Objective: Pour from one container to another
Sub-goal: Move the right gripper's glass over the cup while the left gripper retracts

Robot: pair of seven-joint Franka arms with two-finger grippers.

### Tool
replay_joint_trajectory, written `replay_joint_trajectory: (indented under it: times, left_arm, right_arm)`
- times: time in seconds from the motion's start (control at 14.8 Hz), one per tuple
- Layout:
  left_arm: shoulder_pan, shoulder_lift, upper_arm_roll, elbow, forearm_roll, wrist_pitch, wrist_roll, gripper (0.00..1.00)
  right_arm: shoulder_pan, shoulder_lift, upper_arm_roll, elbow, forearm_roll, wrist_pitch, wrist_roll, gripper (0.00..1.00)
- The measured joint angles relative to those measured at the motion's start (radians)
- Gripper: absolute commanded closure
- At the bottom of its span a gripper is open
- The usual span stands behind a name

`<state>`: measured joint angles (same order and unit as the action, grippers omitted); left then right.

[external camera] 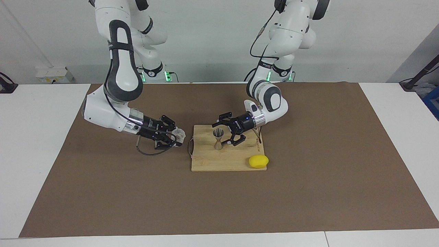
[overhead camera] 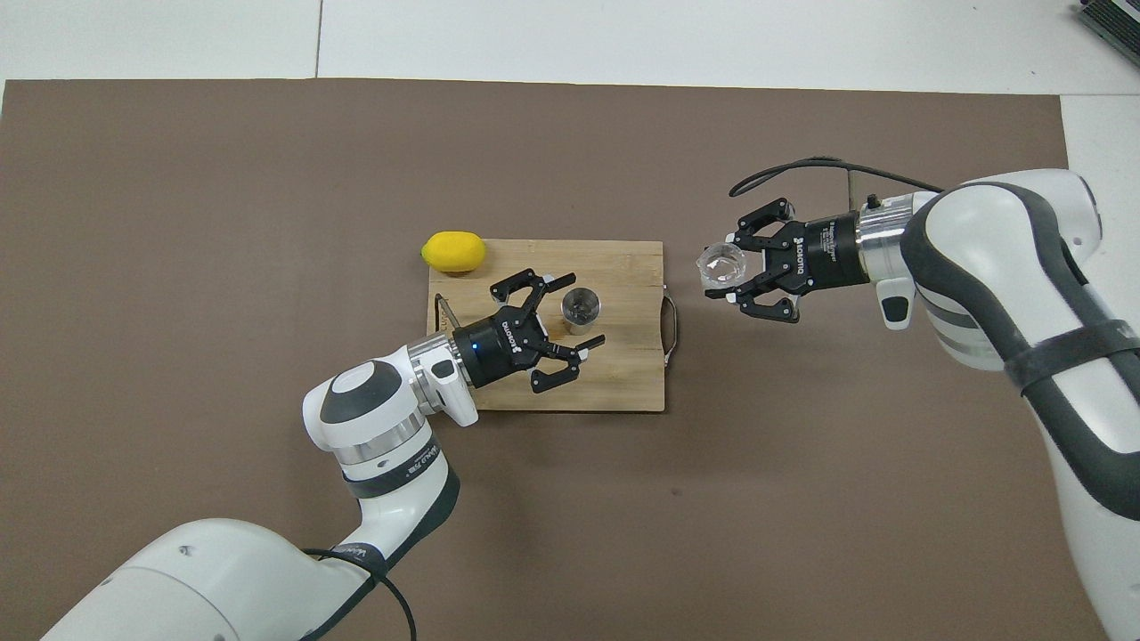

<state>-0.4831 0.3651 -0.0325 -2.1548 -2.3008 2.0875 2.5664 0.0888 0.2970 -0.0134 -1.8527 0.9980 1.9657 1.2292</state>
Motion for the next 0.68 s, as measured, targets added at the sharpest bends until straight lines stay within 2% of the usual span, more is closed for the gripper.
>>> replay_joint_trajectory:
  times: [0.34, 0.68]
  left_arm:
    - [0.033, 0.000, 0.012, -0.044, 0.009, -0.078, 0.004, 0.00]
    - [0.143, -0.017, 0.015, -0.117, 0.122, -0.181, 0.007, 0.00]
  right_arm:
    - [0.038, -0.001, 0.009, 0.005, 0.000, 0.000, 0.000, 1.00]
    - [0.112, -0.002, 0.010, 0.015, 0.000, 0.027, 0.024, 1.00]
